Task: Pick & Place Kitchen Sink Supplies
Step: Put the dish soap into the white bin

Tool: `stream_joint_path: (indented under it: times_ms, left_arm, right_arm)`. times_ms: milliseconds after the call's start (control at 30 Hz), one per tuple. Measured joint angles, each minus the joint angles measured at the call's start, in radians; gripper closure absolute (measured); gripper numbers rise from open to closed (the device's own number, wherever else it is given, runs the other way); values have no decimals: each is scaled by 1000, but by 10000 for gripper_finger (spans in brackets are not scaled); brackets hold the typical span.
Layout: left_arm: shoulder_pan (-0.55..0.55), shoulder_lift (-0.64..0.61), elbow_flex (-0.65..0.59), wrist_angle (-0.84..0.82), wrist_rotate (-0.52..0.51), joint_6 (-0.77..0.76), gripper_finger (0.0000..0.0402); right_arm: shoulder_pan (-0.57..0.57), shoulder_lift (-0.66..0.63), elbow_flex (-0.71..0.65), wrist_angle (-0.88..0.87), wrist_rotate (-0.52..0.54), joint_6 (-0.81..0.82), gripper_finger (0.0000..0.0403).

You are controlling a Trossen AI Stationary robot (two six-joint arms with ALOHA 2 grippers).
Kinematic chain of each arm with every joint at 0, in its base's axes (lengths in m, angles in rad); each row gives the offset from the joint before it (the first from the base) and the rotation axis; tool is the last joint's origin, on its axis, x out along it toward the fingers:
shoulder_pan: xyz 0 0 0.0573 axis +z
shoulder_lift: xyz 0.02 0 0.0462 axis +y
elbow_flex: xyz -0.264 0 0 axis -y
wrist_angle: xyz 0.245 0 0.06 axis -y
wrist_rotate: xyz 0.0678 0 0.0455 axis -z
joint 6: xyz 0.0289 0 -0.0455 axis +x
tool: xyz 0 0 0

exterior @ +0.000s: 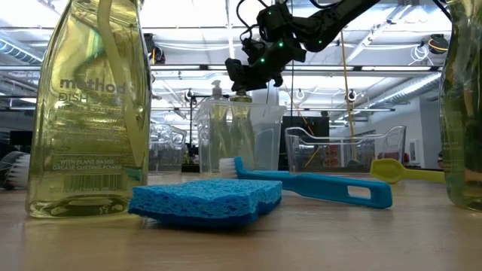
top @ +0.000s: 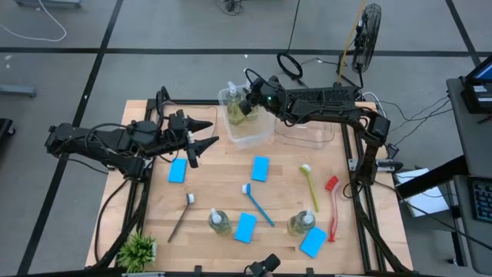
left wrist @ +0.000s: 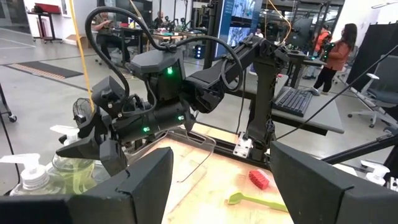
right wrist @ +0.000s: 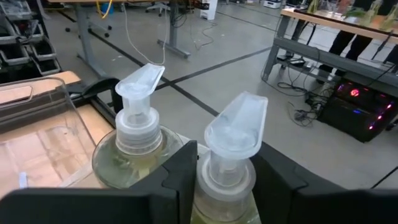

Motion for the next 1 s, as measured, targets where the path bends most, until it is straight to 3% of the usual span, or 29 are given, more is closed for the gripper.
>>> stream_joint_path:
  times_ms: [533, 767, 1000]
  left_arm:
    - [0, 0, 0, 0, 0, -1, 133]
    - [0, 0, 0, 0, 0, -1, 133]
    - [0, 0, 0, 0, 0, -1, 133]
  right_arm:
    - [11, -12, -46, 50, 0, -35, 231]
    - [39, -78, -48, 47, 5, -104, 200]
    - [113, -191, -48, -2, 84, -199, 174]
